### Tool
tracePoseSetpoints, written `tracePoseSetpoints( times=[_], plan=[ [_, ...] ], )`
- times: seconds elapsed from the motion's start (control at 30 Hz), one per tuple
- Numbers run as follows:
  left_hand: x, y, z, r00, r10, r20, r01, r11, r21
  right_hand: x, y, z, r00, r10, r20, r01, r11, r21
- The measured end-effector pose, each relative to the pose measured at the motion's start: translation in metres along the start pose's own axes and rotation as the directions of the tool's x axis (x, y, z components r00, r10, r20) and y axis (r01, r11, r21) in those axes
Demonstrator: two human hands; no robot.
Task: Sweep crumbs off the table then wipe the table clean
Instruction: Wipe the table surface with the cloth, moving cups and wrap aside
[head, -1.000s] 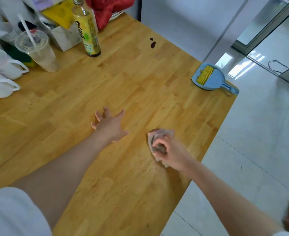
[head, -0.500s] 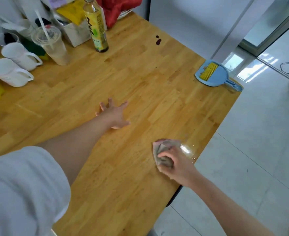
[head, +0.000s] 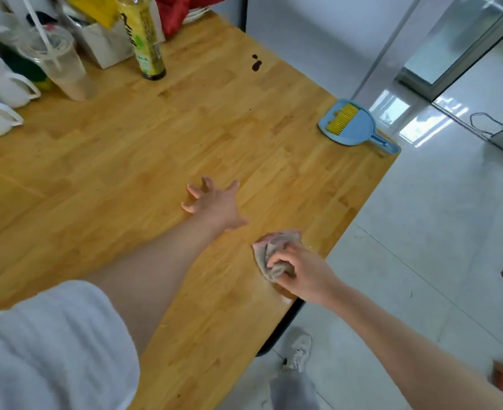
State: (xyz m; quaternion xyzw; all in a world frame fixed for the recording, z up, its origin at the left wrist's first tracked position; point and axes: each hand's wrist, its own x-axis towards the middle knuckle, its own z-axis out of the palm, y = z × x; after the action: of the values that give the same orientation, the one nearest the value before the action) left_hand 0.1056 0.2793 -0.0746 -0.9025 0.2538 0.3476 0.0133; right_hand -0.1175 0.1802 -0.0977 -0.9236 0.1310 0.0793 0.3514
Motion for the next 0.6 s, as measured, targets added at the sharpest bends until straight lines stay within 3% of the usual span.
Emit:
tracePoseSetpoints(
  times=[0.07,0.2,0.3,0.33,0.4,0.47,0.53,0.6],
  plan=[
    [0.006,0.001,0.0,0.999,-0.032,0.042,0.031,0.999,0.016,0.011,0.03,-0.027,1.0,0.027,-0.015,-0.027,1.0,0.011],
    [0.019,0.018,-0.019,0.983,-0.109,0.151,0.086,0.985,0.151,0.078,0.098,-0.114,0.894,0.357,-0.269,-0.29,0.922,0.258],
    [0.022,0.04,-0.038,0.97,-0.159,0.186,0.127,0.977,0.174,0.101,0.101,-0.124,0.865,0.39,-0.316,-0.354,0.92,0.169],
    [0.023,0.042,-0.038,0.97,-0.162,0.182,0.133,0.978,0.161,0.097,0.095,-0.116,0.9,0.33,-0.283,-0.318,0.944,0.092],
    [0.024,0.04,-0.036,0.973,-0.167,0.16,0.141,0.977,0.162,0.077,0.078,-0.09,0.997,0.031,-0.071,-0.031,1.0,-0.004],
    [0.023,0.039,-0.037,0.972,-0.179,0.154,0.151,0.972,0.179,0.052,0.067,-0.082,0.952,-0.176,0.251,0.182,0.983,0.002],
    [0.021,0.041,-0.037,0.973,-0.173,0.155,0.148,0.976,0.161,0.059,0.077,-0.102,0.917,-0.182,0.354,0.208,0.978,-0.034],
    [0.02,0.04,-0.037,0.975,-0.16,0.154,0.138,0.98,0.142,0.095,0.094,-0.132,0.96,-0.097,0.263,0.103,0.995,-0.009]
  ],
)
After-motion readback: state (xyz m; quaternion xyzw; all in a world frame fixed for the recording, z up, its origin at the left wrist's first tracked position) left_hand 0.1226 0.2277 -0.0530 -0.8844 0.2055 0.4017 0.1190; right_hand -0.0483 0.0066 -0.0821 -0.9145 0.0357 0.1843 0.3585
